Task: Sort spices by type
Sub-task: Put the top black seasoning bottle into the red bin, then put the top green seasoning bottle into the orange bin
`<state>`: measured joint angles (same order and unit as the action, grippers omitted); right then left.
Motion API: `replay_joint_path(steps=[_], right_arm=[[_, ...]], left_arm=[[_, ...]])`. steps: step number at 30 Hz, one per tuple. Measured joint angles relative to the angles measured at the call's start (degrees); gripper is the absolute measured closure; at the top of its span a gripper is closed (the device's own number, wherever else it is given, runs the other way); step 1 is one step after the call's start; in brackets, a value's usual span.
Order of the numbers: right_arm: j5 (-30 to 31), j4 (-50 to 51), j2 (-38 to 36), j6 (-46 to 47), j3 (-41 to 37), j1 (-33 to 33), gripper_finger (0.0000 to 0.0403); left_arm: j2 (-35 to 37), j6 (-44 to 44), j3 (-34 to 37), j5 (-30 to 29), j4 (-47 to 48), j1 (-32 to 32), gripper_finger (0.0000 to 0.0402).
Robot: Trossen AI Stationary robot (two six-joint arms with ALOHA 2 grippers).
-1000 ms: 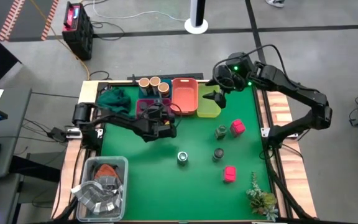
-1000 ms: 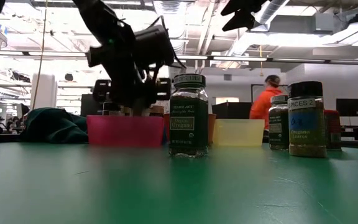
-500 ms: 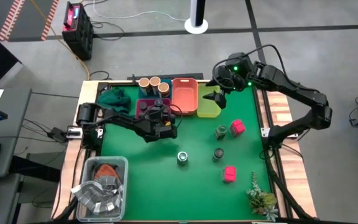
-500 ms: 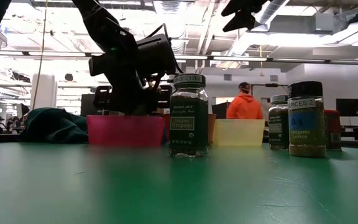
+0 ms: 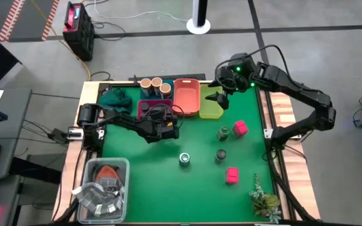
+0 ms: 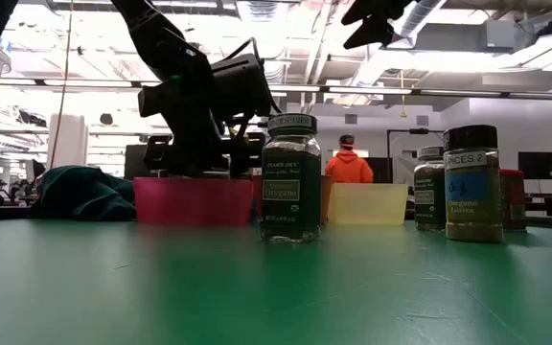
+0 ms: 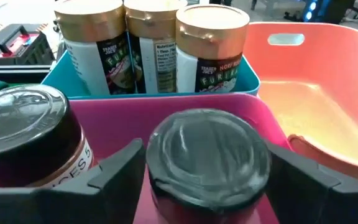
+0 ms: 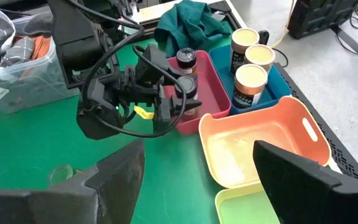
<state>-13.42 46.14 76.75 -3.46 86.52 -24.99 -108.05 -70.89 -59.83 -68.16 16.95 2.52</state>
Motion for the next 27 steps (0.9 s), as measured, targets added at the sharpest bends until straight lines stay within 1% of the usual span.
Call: replay_joint_path(steps=[3,7,11,15,19,22,25,27], right_arm=[[0.0,0.0,0.0,0.0,0.0,0.0,0.0078],[0.0,0.2,0.0,-0.9,0.0,-0.7,0.0078],[0.0,0.3,0.0,-1.1,0.0,-2.6,0.0078],[0.0,2.4,0.0,-2.4,0.0,-4.5,0.0078],[0.0,3.2,0.0,-2.6,0.0,-4.7,0.0078],[-0.1,3.7,0.0,-2.6,0.0,-4.7,0.0078],[-0.1,4.2,-0.1,-2.6,-0.3,-4.7,0.0078],[-0.1,3.4,-0.3,-2.6,-1.9,-4.7,0.0078]], left_arm=[[0.0,1.7,-0.2,0.3,0.2,-0.4,0.0116],[0.0,6.4,-2.5,0.4,0.3,-1.5,0.0117],[0.6,13.0,-5.5,-2.3,1.2,-2.3,0.0117],[2.0,17.2,-8.2,-5.2,6.4,-1.9,0.0117],[2.9,15.2,-10.5,-5.0,15.0,-0.9,0.0118],[4.3,14.9,-13.1,-4.9,19.3,-0.9,0.0118],[5.3,19.8,-16.5,-3.8,20.4,-0.9,0.0118],[5.9,23.4,-19.1,-2.5,20.6,-0.8,0.0118]])
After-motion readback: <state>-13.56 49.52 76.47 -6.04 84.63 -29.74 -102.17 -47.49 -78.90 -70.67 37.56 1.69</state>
